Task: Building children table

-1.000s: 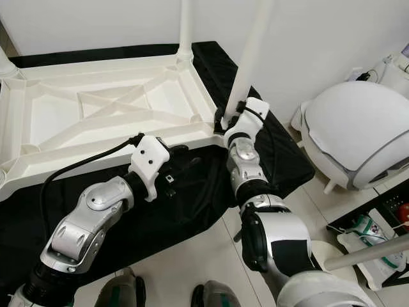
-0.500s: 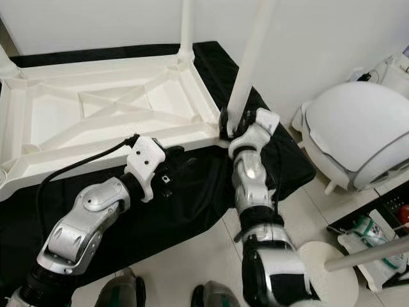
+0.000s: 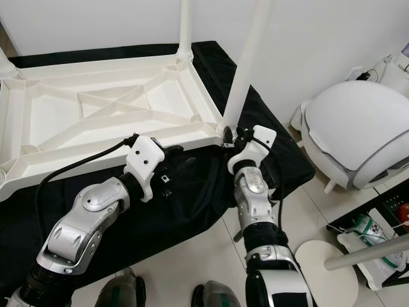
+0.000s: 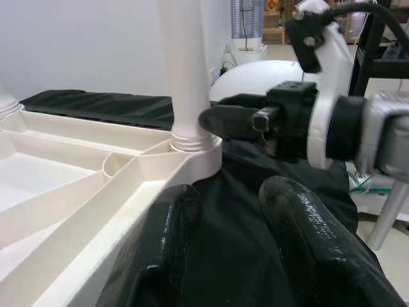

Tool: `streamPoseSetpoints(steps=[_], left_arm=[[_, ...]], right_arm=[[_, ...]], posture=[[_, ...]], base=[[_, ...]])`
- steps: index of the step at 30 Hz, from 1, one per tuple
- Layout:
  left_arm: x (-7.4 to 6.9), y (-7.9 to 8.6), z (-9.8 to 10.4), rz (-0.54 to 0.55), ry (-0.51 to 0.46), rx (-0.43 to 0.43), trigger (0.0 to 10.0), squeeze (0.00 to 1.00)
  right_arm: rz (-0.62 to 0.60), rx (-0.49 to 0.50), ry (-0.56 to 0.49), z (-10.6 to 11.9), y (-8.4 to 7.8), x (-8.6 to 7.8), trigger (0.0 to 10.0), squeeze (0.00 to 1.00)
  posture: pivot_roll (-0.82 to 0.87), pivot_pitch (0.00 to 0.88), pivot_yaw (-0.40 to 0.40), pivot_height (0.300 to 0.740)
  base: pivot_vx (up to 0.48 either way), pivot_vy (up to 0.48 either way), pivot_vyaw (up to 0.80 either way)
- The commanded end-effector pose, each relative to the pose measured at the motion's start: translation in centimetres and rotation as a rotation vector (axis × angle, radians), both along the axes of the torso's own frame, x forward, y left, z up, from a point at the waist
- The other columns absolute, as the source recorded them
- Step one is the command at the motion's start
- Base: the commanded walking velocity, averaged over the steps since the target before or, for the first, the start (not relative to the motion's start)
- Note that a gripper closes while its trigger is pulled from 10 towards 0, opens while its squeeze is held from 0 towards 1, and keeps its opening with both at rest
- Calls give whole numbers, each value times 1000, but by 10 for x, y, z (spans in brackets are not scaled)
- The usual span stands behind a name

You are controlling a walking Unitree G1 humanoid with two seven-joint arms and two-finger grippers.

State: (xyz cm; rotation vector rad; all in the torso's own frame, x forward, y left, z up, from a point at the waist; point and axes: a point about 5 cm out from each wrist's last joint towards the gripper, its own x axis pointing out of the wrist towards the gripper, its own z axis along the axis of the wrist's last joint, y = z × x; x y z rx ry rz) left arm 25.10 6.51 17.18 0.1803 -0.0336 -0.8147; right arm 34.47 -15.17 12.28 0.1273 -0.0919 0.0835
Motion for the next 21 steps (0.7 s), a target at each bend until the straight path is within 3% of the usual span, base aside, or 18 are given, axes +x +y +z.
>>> streamPoseSetpoints(steps=[1,4,8,13,21], left_arm=[[-2,-1,0,11,1,1,10000,0],[-2,-2,0,10,2,1,10000,0],[-4,-2,0,11,7,-4,10000,0],[-4,-4,-2,3,23,-9,10000,0],[-3,-3,-4,10,27,5,10000,0]], right_arm=[[-21,-4,12,2,-9,4,10000,0],[-24,-14,15,5,-14,10,10000,0],[-29,-43,12,33,-33,37,10000,0],[-39,-64,12,48,-41,47,10000,0],[26,-64,-74,65,-33,53,10000,0]], posture=[[6,44,-68,740],[8,49,-69,740],[11,61,-68,740],[7,67,-64,740],[19,70,-68,740]], base=[[0,0,0],[0,0,0],[0,0,0],[0,0,0],[0,0,0]])
